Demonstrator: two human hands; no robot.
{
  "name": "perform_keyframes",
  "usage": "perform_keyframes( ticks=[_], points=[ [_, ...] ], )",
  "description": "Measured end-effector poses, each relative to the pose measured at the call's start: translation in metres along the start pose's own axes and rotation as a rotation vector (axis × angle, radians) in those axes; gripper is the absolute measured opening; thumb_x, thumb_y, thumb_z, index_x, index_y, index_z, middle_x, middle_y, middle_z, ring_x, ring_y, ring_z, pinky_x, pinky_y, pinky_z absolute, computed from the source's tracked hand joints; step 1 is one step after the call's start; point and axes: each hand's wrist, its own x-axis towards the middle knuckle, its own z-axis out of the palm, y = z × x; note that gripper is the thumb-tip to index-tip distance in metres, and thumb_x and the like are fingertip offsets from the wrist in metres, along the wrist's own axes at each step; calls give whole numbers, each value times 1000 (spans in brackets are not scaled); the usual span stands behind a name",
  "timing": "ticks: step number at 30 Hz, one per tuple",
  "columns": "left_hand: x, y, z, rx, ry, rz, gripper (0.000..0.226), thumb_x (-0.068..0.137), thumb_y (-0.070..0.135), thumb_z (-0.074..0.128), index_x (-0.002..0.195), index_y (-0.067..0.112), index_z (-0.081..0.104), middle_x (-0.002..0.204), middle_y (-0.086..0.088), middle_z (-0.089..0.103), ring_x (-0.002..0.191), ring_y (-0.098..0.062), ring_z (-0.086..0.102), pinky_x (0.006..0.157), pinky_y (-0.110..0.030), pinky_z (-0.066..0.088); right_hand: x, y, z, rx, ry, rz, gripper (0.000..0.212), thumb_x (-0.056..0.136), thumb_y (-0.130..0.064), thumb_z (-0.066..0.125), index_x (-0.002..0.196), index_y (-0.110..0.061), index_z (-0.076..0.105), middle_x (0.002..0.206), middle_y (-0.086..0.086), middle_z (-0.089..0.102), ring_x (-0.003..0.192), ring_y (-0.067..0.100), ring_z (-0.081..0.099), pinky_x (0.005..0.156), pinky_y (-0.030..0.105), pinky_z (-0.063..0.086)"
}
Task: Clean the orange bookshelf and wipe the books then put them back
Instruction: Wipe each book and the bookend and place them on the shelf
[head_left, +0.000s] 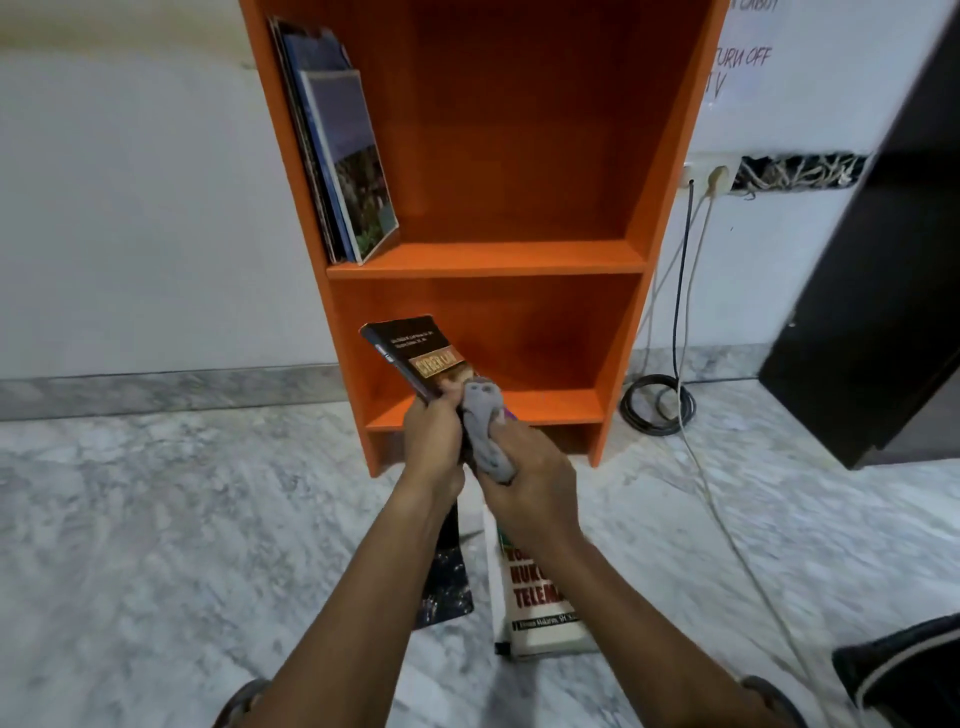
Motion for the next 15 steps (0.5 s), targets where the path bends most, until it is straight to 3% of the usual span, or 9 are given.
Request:
perform_keyframes(
  ticks=[1,3,5,6,8,10,13,15],
  points=[
    [0,4,-4,-34,-7,-7,22,103,20,55,116,6,67,112,-17,72,98,-32,69,83,-43,57,-1,0,2,1,-74,-1,25,98,-45,56,119,-33,64,114,-8,64,106,18,58,84,40,51],
    [-7,15,-7,-47,-108,-21,23,106,20,48,113,9,67,107,-15,73,94,-31,70,83,-45,53,5,3,2,44,-169,98,55,101,-63,40,148,-36,47,150,-6,48,142,20,39,115,39,34],
    [-16,27,-3,14,-205,-35,23,107,22,45,113,15,66,104,-9,78,96,-29,72,84,-51,54,19,4,-7,90,-155,250,69,96,-73,29,155,-37,36,164,-7,30,154,15,18,122,37,18],
    [-20,33,0,37,-242,-51,22,107,21,45,111,18,67,100,-6,79,95,-29,72,87,-54,54,27,6,-14,180,-123,320,67,97,-72,31,154,-37,39,161,-8,34,151,13,24,121,35,22],
    [-27,51,6,23,-294,-88,19,104,15,49,110,16,66,101,-10,77,98,-32,69,95,-59,51,49,6,-38,464,-55,428,43,104,-57,39,139,-35,53,135,-11,59,131,9,53,104,24,44],
    [-27,72,8,10,-355,-80,19,103,10,47,112,11,65,103,-14,74,101,-33,67,99,-54,50,73,8,-61,751,-88,539,22,109,-39,42,120,-38,60,118,-14,69,113,4,64,88,18,52],
    [-17,116,11,113,-463,-12,21,105,13,46,110,12,66,97,-10,74,94,-25,70,91,-42,55,105,14,-84,1021,-198,558,24,106,-24,49,121,-25,68,126,9,71,116,23,67,100,40,54],
    [-2,145,13,217,-479,53,20,105,15,47,112,15,65,95,-5,77,93,-21,72,84,-37,57,126,11,-90,1044,-174,494,24,102,-17,56,122,-13,68,122,17,72,112,30,68,101,45,55]
  ],
)
